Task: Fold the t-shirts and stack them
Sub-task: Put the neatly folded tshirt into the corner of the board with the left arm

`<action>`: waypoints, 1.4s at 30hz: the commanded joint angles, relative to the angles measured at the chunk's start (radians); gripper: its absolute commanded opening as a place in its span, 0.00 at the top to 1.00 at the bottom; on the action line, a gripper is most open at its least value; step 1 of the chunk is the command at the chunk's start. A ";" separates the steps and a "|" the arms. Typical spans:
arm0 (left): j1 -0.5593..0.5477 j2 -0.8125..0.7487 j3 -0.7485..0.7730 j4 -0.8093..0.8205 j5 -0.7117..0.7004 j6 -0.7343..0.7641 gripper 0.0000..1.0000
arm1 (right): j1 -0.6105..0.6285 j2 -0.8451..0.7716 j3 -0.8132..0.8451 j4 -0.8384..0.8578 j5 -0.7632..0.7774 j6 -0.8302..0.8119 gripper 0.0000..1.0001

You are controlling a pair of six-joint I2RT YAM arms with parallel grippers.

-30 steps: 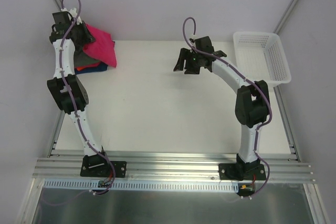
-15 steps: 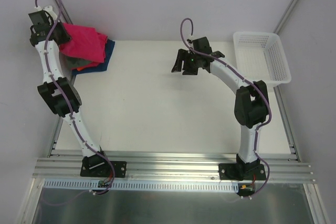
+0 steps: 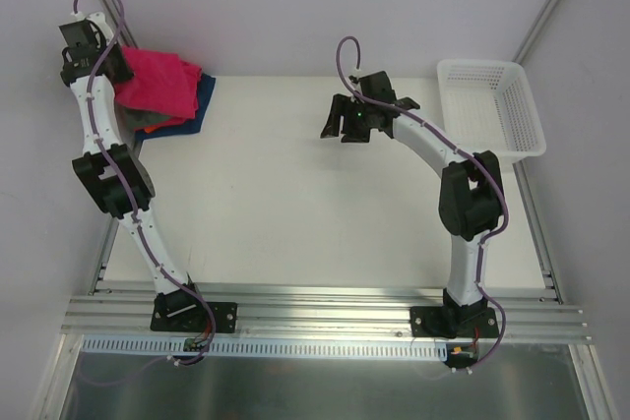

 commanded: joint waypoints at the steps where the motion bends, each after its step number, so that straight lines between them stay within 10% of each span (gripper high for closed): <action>1: -0.008 -0.009 0.006 0.024 -0.035 0.031 1.00 | 0.007 -0.064 -0.014 0.017 0.005 -0.012 0.29; 42: -0.086 0.140 0.195 0.123 -0.394 0.121 1.00 | 0.050 -0.037 -0.005 0.015 0.033 -0.028 0.29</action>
